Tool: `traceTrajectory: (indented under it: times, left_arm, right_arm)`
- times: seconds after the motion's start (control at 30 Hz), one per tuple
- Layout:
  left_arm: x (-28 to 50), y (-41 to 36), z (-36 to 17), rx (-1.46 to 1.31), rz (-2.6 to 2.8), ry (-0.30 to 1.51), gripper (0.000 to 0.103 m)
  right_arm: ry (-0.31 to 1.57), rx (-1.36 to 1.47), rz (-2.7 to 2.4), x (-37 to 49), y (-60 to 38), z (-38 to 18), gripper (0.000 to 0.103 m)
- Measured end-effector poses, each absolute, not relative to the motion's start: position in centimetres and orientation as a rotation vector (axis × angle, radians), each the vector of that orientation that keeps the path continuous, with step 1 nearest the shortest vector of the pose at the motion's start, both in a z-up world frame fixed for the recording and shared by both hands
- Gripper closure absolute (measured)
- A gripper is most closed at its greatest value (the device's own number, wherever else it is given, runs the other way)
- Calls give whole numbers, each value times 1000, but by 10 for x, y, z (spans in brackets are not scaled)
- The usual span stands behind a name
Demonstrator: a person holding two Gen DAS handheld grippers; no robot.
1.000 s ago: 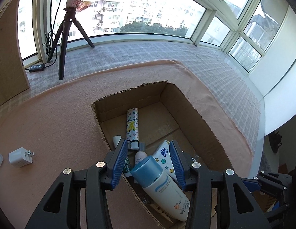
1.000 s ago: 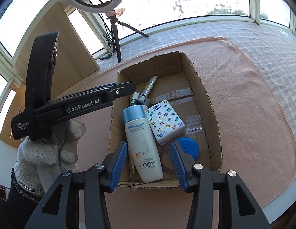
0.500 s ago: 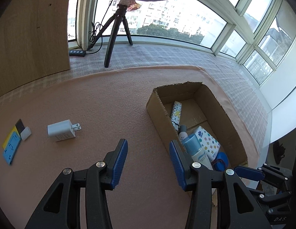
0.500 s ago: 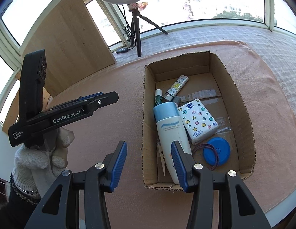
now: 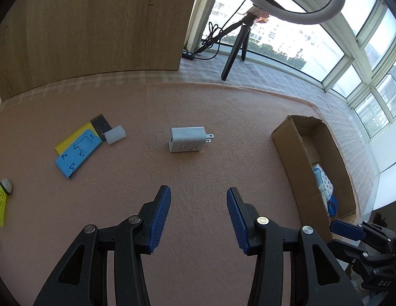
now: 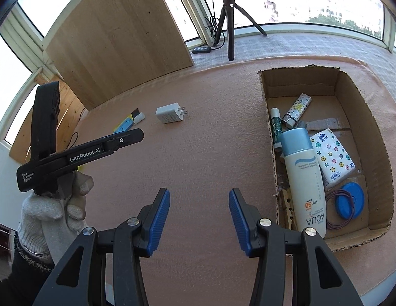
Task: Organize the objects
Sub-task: 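Withdraw both grippers from the box toward the white charger plug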
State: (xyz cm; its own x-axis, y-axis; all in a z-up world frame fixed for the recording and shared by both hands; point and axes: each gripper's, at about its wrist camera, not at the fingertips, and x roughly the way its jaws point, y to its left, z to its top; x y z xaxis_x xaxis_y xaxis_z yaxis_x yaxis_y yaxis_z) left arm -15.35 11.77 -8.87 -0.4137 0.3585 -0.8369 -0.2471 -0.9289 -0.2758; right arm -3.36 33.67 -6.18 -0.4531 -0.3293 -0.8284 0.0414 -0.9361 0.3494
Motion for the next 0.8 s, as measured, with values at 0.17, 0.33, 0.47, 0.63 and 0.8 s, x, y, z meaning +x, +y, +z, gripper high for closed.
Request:
traceTrajectory:
  times: [0.17,0.33,0.47,0.63,0.8]
  left_arm:
    - [-145,72,-97,-1484,2419,-178,54]
    - [-139,31,-108,-1523,2442,-248,54]
    - [-139,16,-115,-1528,2453,-260,54]
    - [-150,15,-126,-1527,2430,-271,54]
    - [-164,32,-132,-1503,2388,-258,46]
  right_arm:
    - [-372,1494,-2473,-38,318,-63,58]
    - [-384,1502,-2455,-46,305,-70,58]
    - [-429,1517,-2434,-61,300,-78,58]
    - [-427,1504,-2451,-90,292,-84,58]
    - [-453,1521,-2446,-124,286,-95,58]
